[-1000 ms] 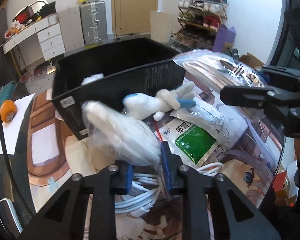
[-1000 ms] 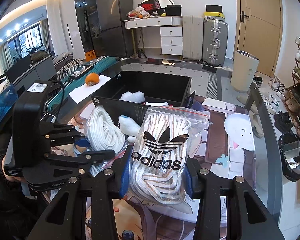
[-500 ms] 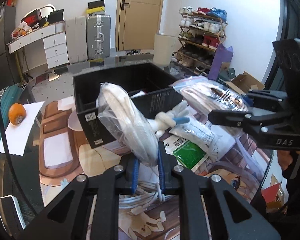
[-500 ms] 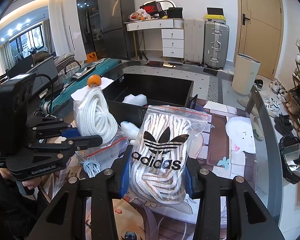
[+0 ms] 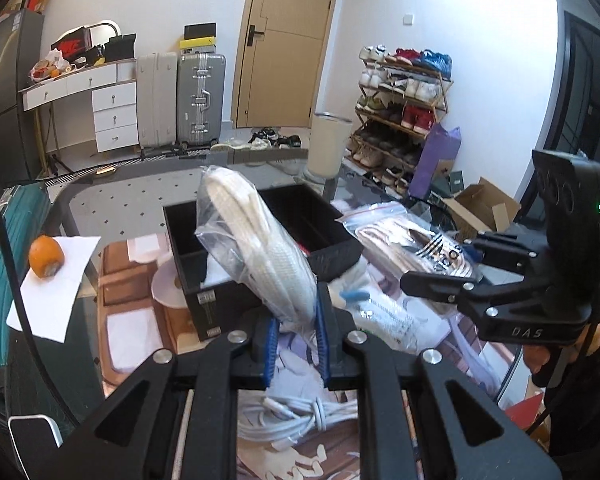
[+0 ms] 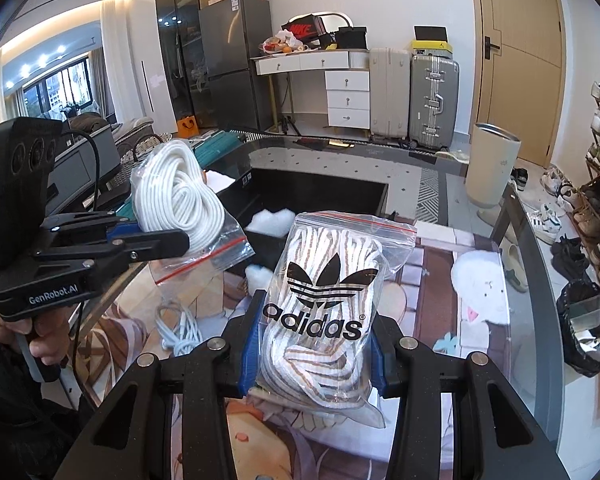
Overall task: Organize soft objects
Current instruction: 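Carry the rope bag into the box with the left tool while the right drops the adidas bag in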
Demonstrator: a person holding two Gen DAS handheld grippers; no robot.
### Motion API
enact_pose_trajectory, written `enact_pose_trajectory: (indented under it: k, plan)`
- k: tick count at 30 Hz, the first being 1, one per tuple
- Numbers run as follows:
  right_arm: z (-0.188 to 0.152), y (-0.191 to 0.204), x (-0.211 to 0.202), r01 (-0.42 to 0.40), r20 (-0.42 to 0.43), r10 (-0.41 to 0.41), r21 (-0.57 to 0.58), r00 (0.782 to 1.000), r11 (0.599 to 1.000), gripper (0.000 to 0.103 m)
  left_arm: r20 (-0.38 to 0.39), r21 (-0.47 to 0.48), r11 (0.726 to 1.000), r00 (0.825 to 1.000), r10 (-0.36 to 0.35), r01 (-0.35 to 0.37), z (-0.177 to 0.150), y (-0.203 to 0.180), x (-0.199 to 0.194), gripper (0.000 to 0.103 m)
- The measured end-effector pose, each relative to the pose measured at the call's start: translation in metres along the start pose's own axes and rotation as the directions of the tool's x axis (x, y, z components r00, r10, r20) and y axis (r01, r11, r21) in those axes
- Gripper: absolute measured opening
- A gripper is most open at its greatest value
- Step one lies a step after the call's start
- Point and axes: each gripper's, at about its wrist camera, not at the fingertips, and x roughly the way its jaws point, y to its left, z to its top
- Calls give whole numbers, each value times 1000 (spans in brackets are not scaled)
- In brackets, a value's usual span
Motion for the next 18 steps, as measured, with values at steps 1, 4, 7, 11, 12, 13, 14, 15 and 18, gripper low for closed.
enact_pose_trajectory:
  k: [1, 4, 7, 11, 12, 13, 14, 15, 18]
  plan:
    - [3, 0, 1, 0, 4, 0, -1, 1000, 1000, 43, 9, 0, 1000, 1000, 2, -2, 3, 1, -1, 14]
    - [14, -1, 3, -2, 13, 2, -13, 1000, 1000, 43, 22, -9, 1000, 1000, 3, -3, 12, 6, 0, 14]
    - [25, -2, 7, -15, 22, 15, -21, 1000, 1000, 43, 30, -18, 1000, 1000, 9, -9, 18, 12, 2, 14]
    - [39, -3, 14, -29, 15, 30, -50, 999, 998, 43, 19, -17, 1000, 1000, 4, -3, 25, 17, 12, 14]
    - [42, -4, 17, -30, 13, 31, -61, 999, 998, 43, 15, -12, 1000, 1000, 6, -6, 27, 18, 15, 14]
    - [45, -5, 19, -37, 8, 38, -74, 999, 997, 43, 10, -10, 1000, 1000, 4, -4, 28, 19, 19, 14]
    - [48, -6, 22, -39, -2, 39, -86, 999, 996, 43, 7, -11, 1000, 1000, 3, -3, 29, 21, 21, 14]
    - [51, -6, 26, -34, -10, 33, -105, 999, 994, 43, 3, -12, 1000, 1000, 3, -3, 30, 22, 23, 14]
    - [58, -7, 35, -34, -25, 31, -142, 999, 989, 43, -4, -25, 1000, 1000, 6, -7, 34, 29, 32, 14]
